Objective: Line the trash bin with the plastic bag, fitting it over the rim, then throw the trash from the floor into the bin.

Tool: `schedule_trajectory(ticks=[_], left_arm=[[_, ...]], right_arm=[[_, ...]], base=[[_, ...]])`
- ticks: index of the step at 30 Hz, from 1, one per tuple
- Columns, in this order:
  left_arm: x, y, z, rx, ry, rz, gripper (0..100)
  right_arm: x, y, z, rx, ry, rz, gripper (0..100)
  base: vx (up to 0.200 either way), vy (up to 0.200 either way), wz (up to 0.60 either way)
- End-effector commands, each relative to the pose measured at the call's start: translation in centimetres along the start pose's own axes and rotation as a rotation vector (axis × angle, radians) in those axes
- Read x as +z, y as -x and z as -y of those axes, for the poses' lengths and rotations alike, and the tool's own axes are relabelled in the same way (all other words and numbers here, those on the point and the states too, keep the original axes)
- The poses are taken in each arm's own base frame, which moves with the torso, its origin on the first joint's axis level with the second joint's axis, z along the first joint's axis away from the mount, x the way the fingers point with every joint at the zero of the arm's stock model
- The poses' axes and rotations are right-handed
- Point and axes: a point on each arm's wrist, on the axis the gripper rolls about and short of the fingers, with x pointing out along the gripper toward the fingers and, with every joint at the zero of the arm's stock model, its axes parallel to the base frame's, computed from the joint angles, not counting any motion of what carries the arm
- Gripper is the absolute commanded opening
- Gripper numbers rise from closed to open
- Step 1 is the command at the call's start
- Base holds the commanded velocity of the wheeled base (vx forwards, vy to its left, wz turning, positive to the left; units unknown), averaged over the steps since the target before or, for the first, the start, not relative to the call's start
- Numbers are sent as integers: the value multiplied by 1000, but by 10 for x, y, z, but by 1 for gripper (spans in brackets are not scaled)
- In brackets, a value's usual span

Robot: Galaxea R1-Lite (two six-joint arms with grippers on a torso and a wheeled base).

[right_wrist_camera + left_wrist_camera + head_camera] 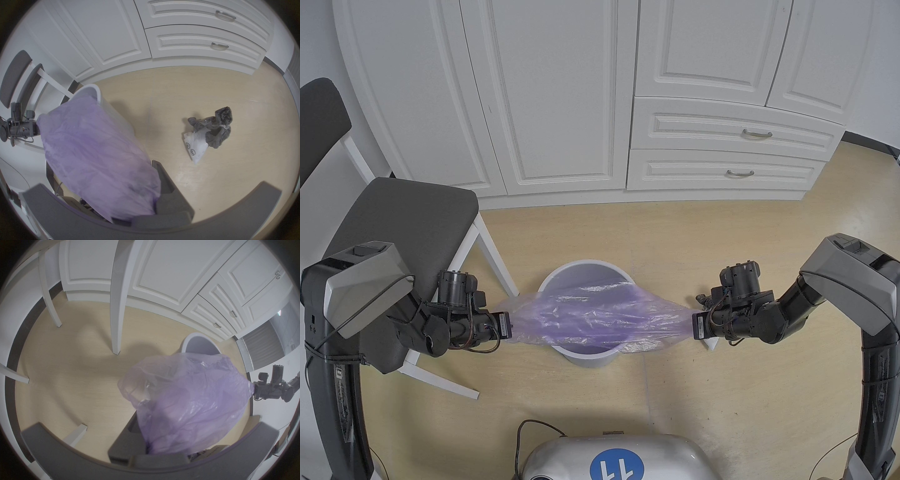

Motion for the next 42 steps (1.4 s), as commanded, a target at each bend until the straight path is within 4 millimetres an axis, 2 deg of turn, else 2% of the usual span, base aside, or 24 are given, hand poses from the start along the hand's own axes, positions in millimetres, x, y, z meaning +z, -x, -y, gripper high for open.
schedule_trajectory(ticks=[1,7,11,16,23,28,33,36,42], left_arm=[[3,10,0,-14,6,2,0],[8,23,0,-48,9,2,0],[16,39,5,-79,8,6,0],[16,43,10,-89,2,-2,0],[7,41,19,-93,0,-61,0],[7,49,29,-96,-22,-106,0],[15,72,37,-78,-63,-156,0],[16,79,37,-68,-82,-189,0],[17,79,32,-48,-94,-256,0]], right_arm=[[-6,4,-1,3,22,-23,0],[-10,15,-1,11,69,-40,0],[-8,26,-5,19,90,-32,0],[-3,34,-5,20,90,-20,0],[-3,42,-7,24,95,-20,0],[-6,46,-8,27,132,-31,0],[-9,57,-7,26,179,-53,0],[-8,65,-7,25,195,-103,0],[-10,71,-6,27,230,-138,0]], base=[[0,0,0],[0,0,0],[0,0,0],[0,0,0],[0,0,0],[0,0,0],[0,0,0],[0,0,0],[0,0,0]])
